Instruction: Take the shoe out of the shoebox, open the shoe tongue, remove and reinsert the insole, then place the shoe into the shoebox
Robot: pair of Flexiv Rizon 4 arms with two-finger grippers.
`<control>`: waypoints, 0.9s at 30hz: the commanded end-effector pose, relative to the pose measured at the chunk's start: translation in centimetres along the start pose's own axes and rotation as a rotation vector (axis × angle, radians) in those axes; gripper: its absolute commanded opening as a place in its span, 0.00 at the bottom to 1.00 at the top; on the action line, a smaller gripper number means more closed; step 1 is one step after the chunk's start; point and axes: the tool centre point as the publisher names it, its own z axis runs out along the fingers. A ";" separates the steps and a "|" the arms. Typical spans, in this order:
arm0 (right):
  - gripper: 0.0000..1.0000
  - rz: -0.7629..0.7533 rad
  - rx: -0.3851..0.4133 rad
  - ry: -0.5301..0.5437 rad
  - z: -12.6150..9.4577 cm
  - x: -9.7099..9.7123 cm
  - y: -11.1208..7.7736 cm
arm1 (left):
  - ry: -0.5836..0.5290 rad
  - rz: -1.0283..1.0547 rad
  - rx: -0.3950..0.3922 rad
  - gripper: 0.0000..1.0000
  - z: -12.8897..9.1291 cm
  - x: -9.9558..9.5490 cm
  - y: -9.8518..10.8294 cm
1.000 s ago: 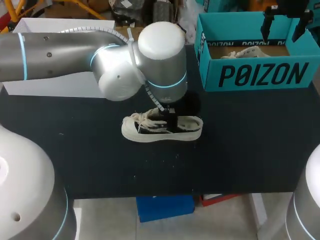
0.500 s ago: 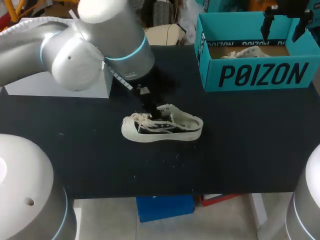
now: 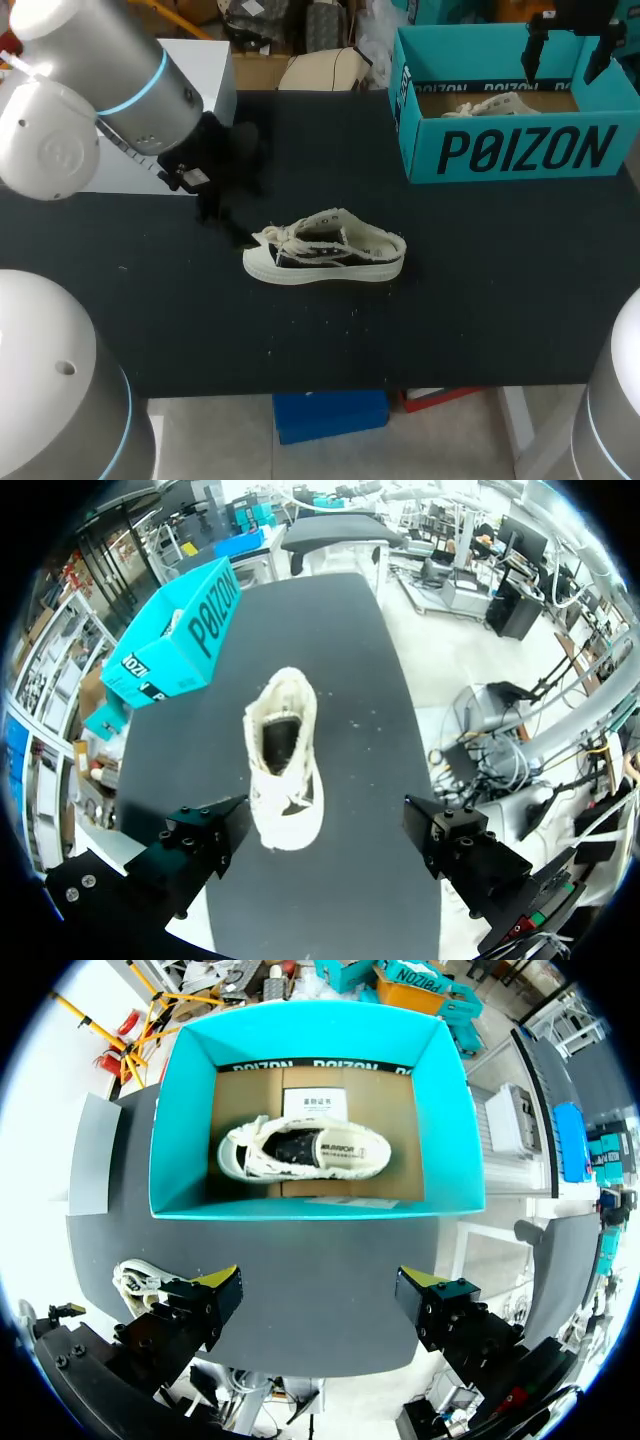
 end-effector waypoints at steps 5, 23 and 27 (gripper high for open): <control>1.00 0.000 0.001 0.000 0.0 0.0 0.0 | 0.003 -0.024 0.299 1.00 -0.1 0.8 4.5; 1.00 0.000 0.001 0.000 0.0 0.0 0.0 | 0.007 -0.006 0.300 1.00 0.0 0.8 4.9; 1.00 0.000 0.001 0.000 0.0 0.0 0.0 | 0.007 -0.006 0.300 1.00 0.0 0.8 4.9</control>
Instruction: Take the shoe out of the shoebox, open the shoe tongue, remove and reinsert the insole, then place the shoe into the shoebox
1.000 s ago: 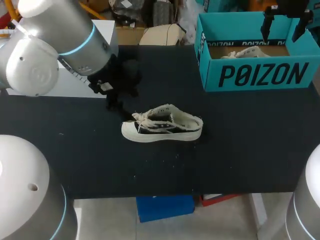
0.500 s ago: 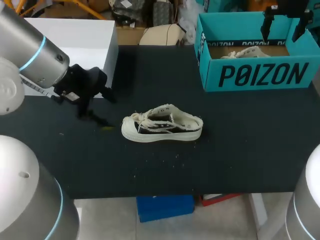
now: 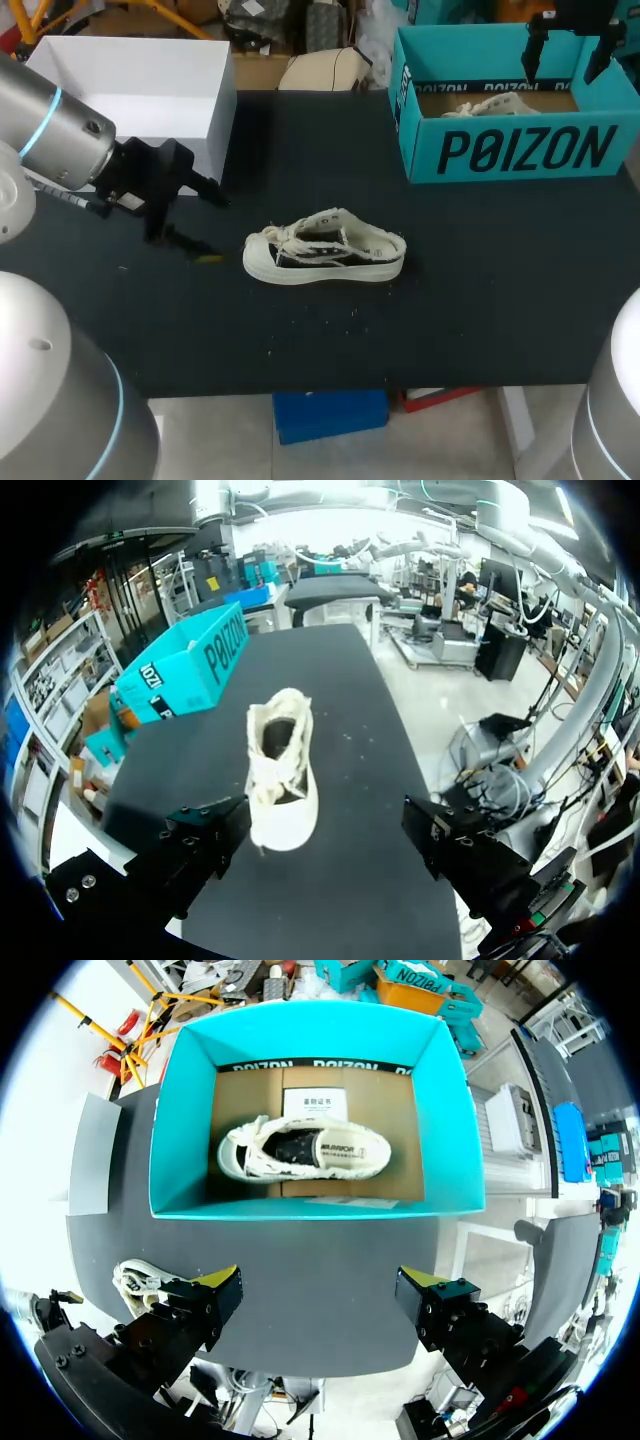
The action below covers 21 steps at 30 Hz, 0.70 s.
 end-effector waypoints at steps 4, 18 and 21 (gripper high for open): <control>1.00 0.000 0.001 0.000 0.0 0.0 0.0 | -0.003 0.001 -0.001 1.00 0.1 0.1 0.0; 1.00 -0.914 -0.178 -0.100 1.0 6.4 -7.4 | -0.003 0.001 -0.001 1.00 0.1 0.1 0.0; 1.00 -0.914 -0.178 -0.100 1.0 6.4 -7.4 | -0.003 0.001 -0.001 1.00 0.1 0.1 0.0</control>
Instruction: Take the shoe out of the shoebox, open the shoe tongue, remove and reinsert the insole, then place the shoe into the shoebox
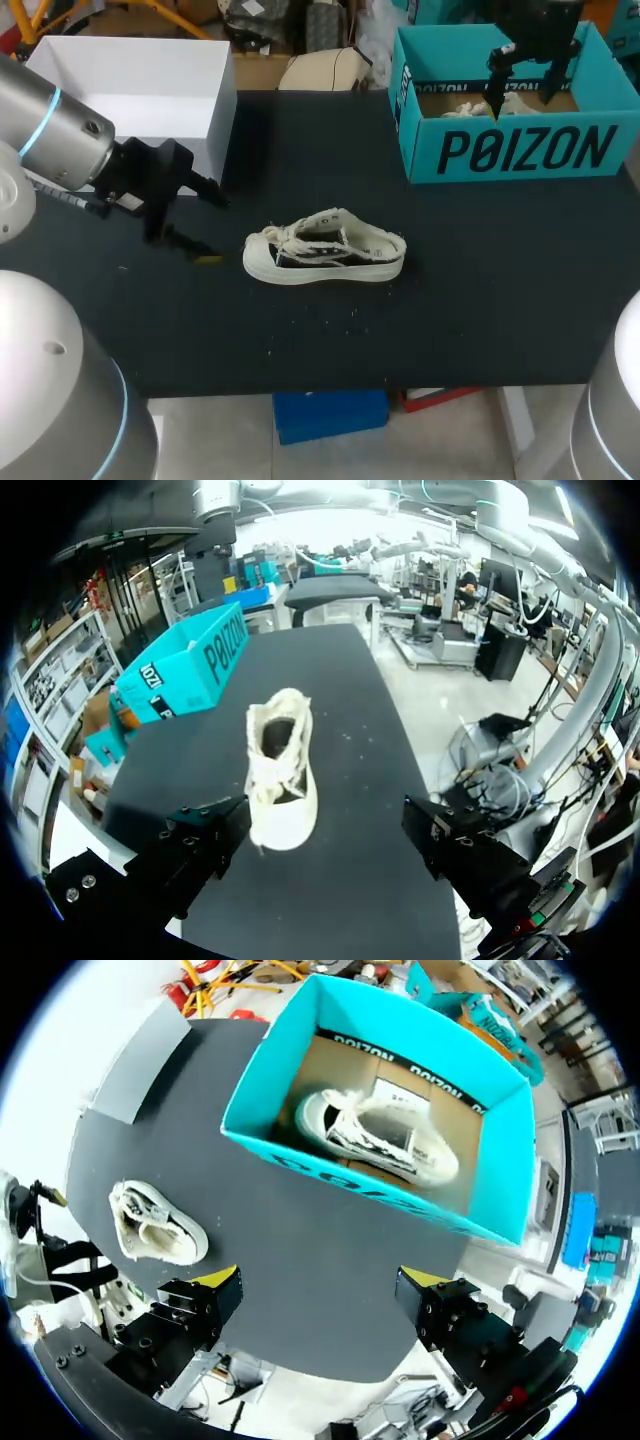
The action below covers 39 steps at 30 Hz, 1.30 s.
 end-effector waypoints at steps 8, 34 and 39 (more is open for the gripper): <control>1.00 -0.507 -0.138 -0.102 -0.2 0.4 -2.1 | -0.003 0.002 0.000 1.00 0.2 0.0 0.0; 1.00 -1.057 -0.299 0.071 -0.6 9.0 -2.9 | -0.003 0.002 0.000 1.00 0.2 0.0 0.0; 1.00 -1.057 -0.299 0.071 -0.6 9.0 -2.9 | -0.003 0.002 0.000 1.00 0.2 0.0 0.0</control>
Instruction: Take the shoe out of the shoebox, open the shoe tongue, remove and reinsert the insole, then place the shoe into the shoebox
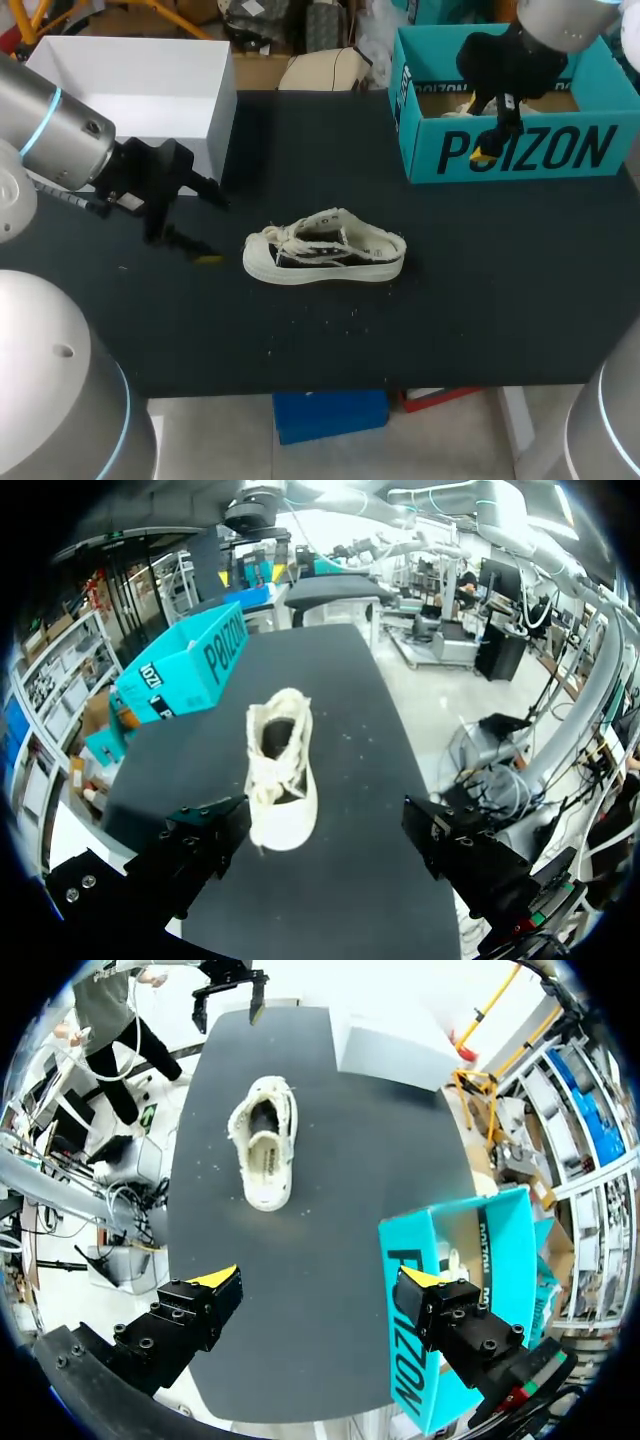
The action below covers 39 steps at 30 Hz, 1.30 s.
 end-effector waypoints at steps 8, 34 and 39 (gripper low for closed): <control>1.00 0.000 -0.007 -0.004 0.1 0.2 -0.2 | -0.002 0.002 0.000 1.00 0.2 0.0 0.1; 1.00 0.018 -0.112 -0.024 0.4 2.1 0.2 | -0.002 0.002 0.000 1.00 0.2 0.0 0.1; 1.00 0.005 -0.177 -0.026 2.3 5.0 1.9 | -0.002 0.002 0.000 1.00 0.2 0.0 0.1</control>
